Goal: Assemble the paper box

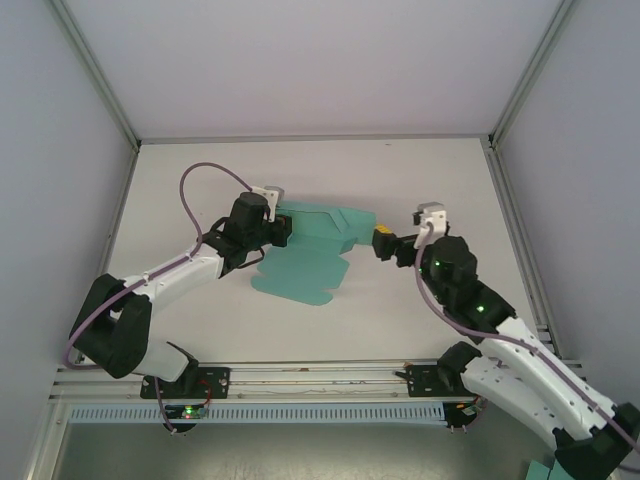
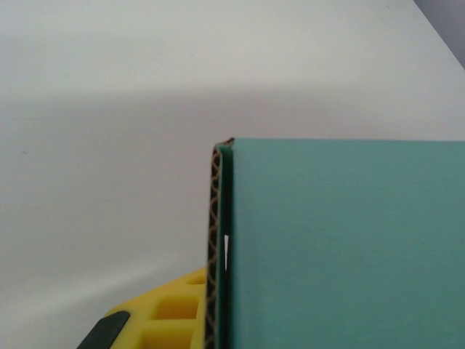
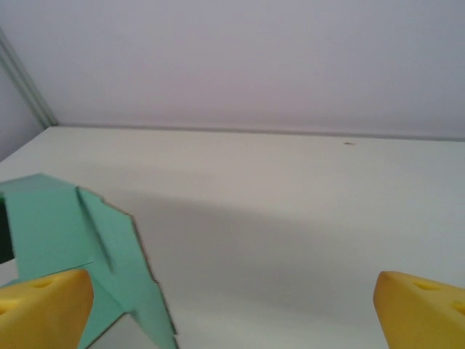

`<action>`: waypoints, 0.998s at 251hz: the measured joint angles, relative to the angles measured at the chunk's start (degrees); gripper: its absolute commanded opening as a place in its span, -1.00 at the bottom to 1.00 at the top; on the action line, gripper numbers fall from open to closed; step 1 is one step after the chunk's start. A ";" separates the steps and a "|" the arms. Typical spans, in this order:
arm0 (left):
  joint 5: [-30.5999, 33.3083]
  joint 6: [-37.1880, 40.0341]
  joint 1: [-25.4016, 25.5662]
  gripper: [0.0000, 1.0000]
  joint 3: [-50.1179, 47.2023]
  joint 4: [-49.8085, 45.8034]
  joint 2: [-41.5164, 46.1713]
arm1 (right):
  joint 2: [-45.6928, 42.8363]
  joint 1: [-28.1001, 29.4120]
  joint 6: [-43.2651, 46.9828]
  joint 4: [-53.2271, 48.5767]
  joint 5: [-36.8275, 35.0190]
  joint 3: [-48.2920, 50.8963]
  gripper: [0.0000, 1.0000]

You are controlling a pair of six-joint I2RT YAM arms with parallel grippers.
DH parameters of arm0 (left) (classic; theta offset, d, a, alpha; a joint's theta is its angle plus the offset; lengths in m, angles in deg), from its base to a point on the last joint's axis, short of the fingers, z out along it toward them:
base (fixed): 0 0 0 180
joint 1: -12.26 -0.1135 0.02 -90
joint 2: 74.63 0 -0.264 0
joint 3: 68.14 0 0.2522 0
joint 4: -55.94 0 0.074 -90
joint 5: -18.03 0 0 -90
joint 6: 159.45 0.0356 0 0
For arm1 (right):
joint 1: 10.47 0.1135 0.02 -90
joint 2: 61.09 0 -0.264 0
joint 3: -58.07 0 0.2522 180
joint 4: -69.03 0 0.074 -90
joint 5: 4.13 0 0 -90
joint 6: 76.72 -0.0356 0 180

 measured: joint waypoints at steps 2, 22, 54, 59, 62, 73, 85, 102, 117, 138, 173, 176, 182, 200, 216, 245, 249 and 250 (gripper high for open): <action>-0.13 0.00 0.00 -1.00 0.00 0.00 0.02 | -0.22 -0.26 -0.02 -0.22 -0.02 0.00 0.97; -0.52 0.22 0.00 -1.00 -0.07 0.00 0.24 | -1.05 -3.06 -0.13 -2.89 -0.35 -0.20 0.97; -0.66 0.61 0.00 -1.00 -0.22 0.00 0.70 | 2.58 -9.86 -0.15 -7.76 1.09 -2.12 0.95; -0.74 0.66 0.00 -1.00 -0.24 0.00 0.76 | 3.61 -11.06 -0.13 -8.02 1.88 -2.45 0.95; -0.76 0.66 0.00 -1.00 -0.22 0.00 0.79 | 4.11 -11.61 -0.15 -8.11 2.40 -2.60 0.95; -0.83 0.70 0.00 -1.00 -0.22 0.00 0.90 | 6.12 -13.20 -0.09 -8.07 4.46 -2.95 0.94; -0.98 0.85 0.00 -1.00 -0.24 0.00 0.92 | 8.41 -14.08 0.13 -7.69 7.15 -2.97 0.94; -1.05 0.90 0.00 -1.00 -0.24 0.00 0.92 | 11.28 -14.12 0.48 -6.75 11.80 -2.97 0.91; -0.98 1.03 0.00 -1.00 -0.24 0.00 0.92 | 13.53 -13.92 0.70 -5.27 16.20 -2.97 0.90; -0.96 1.11 0.00 -1.00 -0.22 -0.02 0.92 | 16.00 -13.14 1.20 -2.99 21.66 -2.97 0.89; -0.92 1.07 0.00 -1.00 -0.22 -0.07 0.90 | 18.21 -9.22 1.62 0.31 26.95 -2.97 0.88; -0.94 1.07 0.00 -1.00 -0.22 -0.07 0.87 | 18.34 -8.79 1.66 0.52 27.08 -2.97 0.88; -0.92 1.05 0.00 -1.00 -0.20 -0.07 0.87 | 18.51 -8.02 1.64 0.90 27.23 -2.97 0.88; -0.90 1.03 0.00 -1.00 0.02 -0.48 0.68 | 19.30 -5.42 1.84 2.08 27.17 -2.97 0.88; -0.72 1.03 0.00 -1.00 0.61 -1.20 0.09 | 20.37 -3.26 2.01 3.17 27.17 -3.02 0.87; -0.28 1.03 0.00 -1.00 1.36 -2.16 -0.96 | 23.78 0.11 2.10 4.59 26.84 -3.82 0.85; -0.26 1.03 0.00 -1.00 1.36 -2.25 -1.03 | 24.33 0.46 2.10 4.81 26.62 -4.00 0.85; -0.26 1.03 0.00 -1.00 1.36 -2.32 -1.07 | 24.46 0.50 2.12 4.83 26.58 -4.02 0.85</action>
